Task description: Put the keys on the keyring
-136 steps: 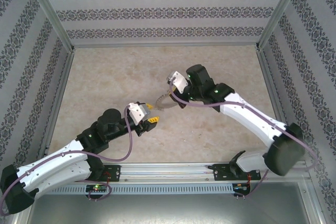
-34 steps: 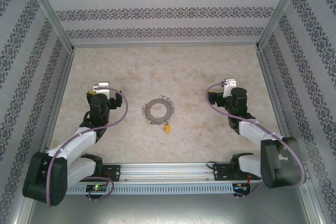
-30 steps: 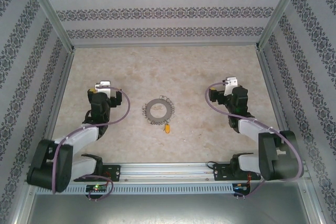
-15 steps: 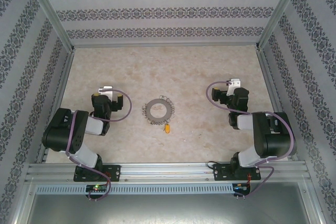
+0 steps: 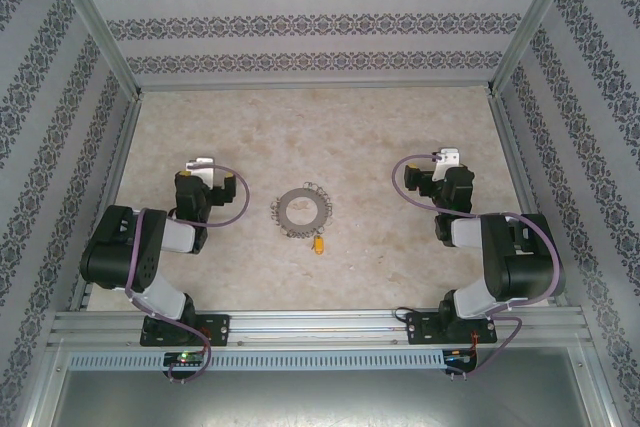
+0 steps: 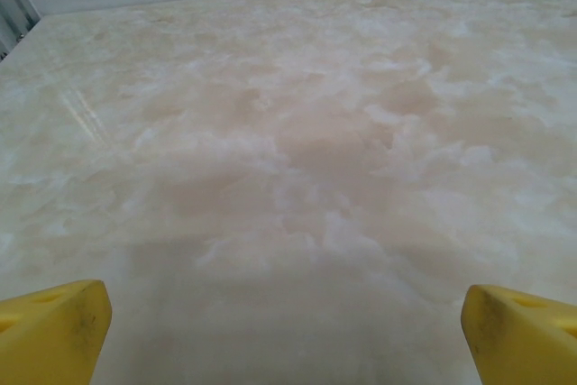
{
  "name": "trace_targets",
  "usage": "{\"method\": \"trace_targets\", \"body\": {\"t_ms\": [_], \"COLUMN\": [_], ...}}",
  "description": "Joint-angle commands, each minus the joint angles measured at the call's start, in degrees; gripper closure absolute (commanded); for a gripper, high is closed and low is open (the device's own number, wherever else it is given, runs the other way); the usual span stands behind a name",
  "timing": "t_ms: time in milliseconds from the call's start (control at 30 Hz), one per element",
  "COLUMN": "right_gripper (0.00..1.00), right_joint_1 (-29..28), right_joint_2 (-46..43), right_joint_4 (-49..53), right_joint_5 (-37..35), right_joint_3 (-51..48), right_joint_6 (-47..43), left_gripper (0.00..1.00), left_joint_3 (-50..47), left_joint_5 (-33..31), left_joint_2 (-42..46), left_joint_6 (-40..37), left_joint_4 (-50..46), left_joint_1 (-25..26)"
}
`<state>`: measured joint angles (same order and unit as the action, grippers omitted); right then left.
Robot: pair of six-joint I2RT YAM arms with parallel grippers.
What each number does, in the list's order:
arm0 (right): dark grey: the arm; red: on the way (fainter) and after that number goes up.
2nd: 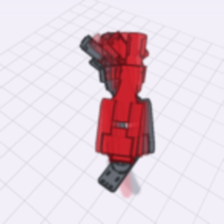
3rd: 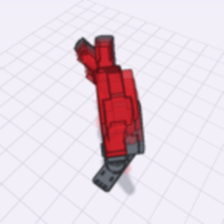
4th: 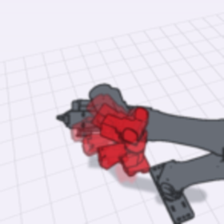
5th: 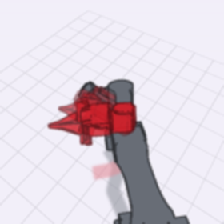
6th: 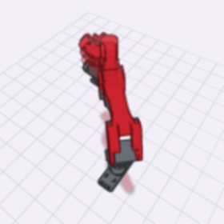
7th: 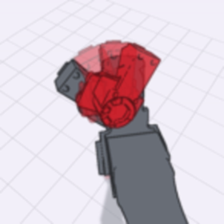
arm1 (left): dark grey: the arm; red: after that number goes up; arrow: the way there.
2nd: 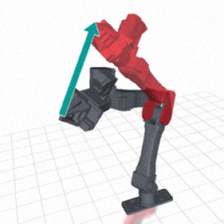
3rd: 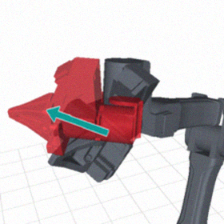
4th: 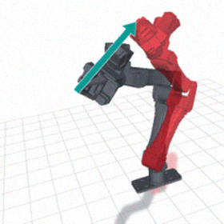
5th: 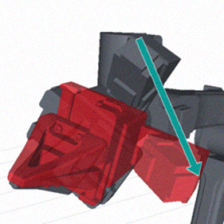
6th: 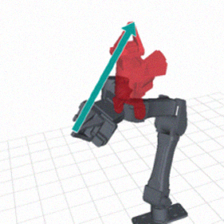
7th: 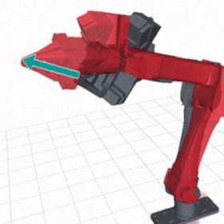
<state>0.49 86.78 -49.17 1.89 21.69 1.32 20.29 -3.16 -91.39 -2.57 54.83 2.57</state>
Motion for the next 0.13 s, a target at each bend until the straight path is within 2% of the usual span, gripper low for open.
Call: {"method": "trace_targets", "body": {"t_ms": [0, 100], "right_gripper": [0.02, 0.02], "right_joint_1": [-0.3, -0.3], "right_joint_2": [0.2, -0.1], "right_joint_4": [-1.6, -2.1], "right_joint_5": [-0.2, -0.1], "right_joint_3": [0.9, 0.5], "right_joint_6": [0.8, 0.5], "left_gripper": [0.0, 0.0], "left_joint_3": [1.4, 1.5], "left_joint_5": [1.8, 1.9], "left_joint_2": [0.5, 0.5], "left_joint_6": [1.3, 1.4], "left_joint_4": [-0.3, -0.6], "left_joint_1": [-1.1, -1.2]}}
